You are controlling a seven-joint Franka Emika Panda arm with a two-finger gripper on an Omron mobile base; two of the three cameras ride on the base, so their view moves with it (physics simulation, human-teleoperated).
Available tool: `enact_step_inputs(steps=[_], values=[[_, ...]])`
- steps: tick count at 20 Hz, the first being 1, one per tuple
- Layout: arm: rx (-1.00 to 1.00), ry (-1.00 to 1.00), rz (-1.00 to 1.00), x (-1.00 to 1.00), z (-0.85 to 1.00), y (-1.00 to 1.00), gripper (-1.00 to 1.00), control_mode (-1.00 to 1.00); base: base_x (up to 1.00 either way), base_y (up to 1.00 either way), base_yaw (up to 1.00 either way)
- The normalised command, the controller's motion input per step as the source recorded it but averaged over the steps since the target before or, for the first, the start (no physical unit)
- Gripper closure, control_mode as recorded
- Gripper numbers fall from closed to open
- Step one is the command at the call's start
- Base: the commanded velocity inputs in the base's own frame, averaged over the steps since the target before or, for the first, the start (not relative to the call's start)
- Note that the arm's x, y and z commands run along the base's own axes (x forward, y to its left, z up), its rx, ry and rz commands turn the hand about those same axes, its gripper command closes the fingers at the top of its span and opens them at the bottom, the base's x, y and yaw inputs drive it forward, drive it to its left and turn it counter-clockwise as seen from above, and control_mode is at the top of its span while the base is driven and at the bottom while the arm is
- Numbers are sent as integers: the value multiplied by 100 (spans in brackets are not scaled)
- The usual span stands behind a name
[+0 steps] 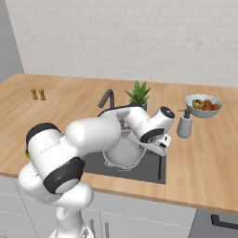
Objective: Put the colander in the sink, put the pear in the colander, and turn on the sink faucet and pour water over the colander.
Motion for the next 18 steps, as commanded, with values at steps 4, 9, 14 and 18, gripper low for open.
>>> enact_step_inputs(steps=[4, 9, 14, 18], values=[[0, 0, -28, 40, -7, 10, 100, -100, 0, 0, 0], [0, 0, -10, 3, -29, 0, 100, -100, 0, 0, 0], [4, 0, 0, 0, -47, 0, 100, -100, 0, 0, 0], [8, -5, 0, 3, -46, 0, 100, -100, 0, 0, 0]])
